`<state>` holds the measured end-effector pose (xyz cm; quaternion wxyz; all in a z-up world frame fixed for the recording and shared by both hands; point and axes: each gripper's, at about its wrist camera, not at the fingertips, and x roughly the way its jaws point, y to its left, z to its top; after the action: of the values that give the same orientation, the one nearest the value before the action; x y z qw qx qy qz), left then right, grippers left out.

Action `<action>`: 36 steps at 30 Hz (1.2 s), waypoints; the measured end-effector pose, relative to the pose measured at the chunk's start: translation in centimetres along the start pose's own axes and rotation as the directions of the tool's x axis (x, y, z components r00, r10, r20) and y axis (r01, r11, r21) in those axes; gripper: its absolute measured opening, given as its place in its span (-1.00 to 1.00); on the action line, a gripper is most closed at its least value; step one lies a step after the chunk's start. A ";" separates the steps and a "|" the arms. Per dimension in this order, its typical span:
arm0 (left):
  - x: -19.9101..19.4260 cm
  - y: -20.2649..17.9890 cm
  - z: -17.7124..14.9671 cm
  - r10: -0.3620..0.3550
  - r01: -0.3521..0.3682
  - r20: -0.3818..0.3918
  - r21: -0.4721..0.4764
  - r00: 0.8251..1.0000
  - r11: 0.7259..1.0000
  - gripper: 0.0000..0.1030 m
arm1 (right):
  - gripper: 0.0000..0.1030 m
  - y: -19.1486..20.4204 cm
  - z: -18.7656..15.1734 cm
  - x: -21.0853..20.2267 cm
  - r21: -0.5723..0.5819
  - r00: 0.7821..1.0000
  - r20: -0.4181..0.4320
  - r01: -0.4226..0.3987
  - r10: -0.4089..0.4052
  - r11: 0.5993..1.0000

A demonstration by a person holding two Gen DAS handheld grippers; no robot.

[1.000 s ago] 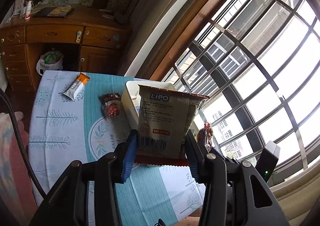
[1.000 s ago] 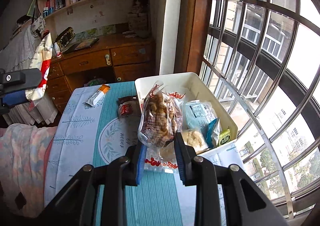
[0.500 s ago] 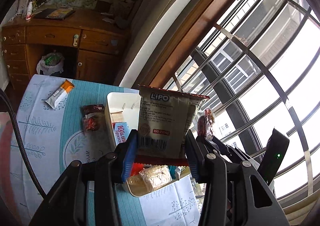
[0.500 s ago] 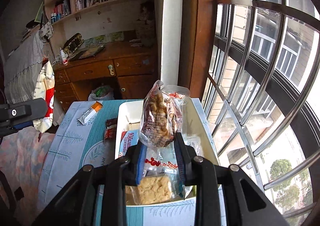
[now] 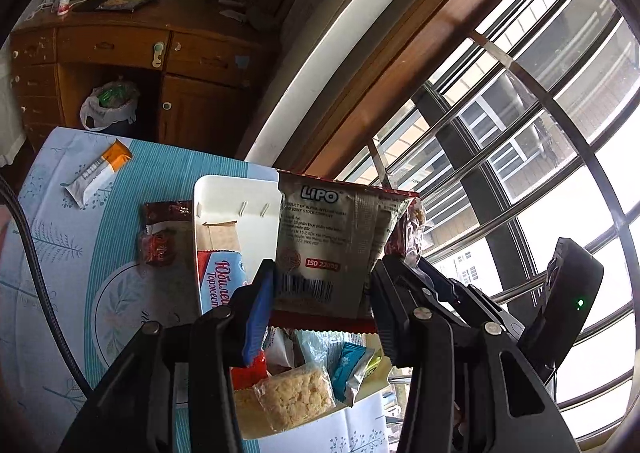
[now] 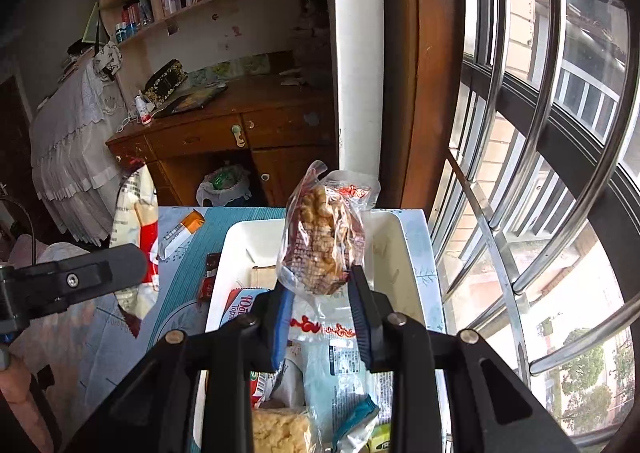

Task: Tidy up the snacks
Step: 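Open both grippers to drop the packets into the white tray, then withdraw both tools from the tray toward the orange-white bar and red packet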

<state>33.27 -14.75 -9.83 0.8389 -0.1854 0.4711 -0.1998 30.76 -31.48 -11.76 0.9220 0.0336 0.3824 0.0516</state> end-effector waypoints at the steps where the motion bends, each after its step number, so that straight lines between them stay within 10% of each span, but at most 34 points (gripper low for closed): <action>1: 0.6 0.0 0.1 -0.001 0.001 -0.008 -0.002 1.000 1.000 -0.13 | -0.47 -0.2 0.0 0.4 -0.001 1.000 -0.006 -0.007 0.007 1.000; 11: 4.6 0.5 0.0 0.002 -0.004 -0.067 -0.030 0.998 1.000 -0.11 | -0.46 -2.5 -0.4 4.0 0.025 0.997 -0.072 -0.031 0.032 0.999; 16: 5.0 0.3 0.4 -0.001 -0.001 -0.079 -0.029 0.997 1.000 0.23 | -0.45 -3.1 -0.5 4.6 0.055 0.996 -0.084 -0.036 0.041 0.998; 36: -2.4 3.7 -0.8 0.044 -0.045 -0.032 -0.047 0.999 0.998 0.28 | -0.14 -1.0 -0.2 1.4 0.145 0.997 -0.056 -0.040 0.049 0.989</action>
<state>32.04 -10.45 -10.29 0.8311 -0.1919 0.4926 -0.1726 31.66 -32.28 -13.01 0.9039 0.1069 0.4116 0.0454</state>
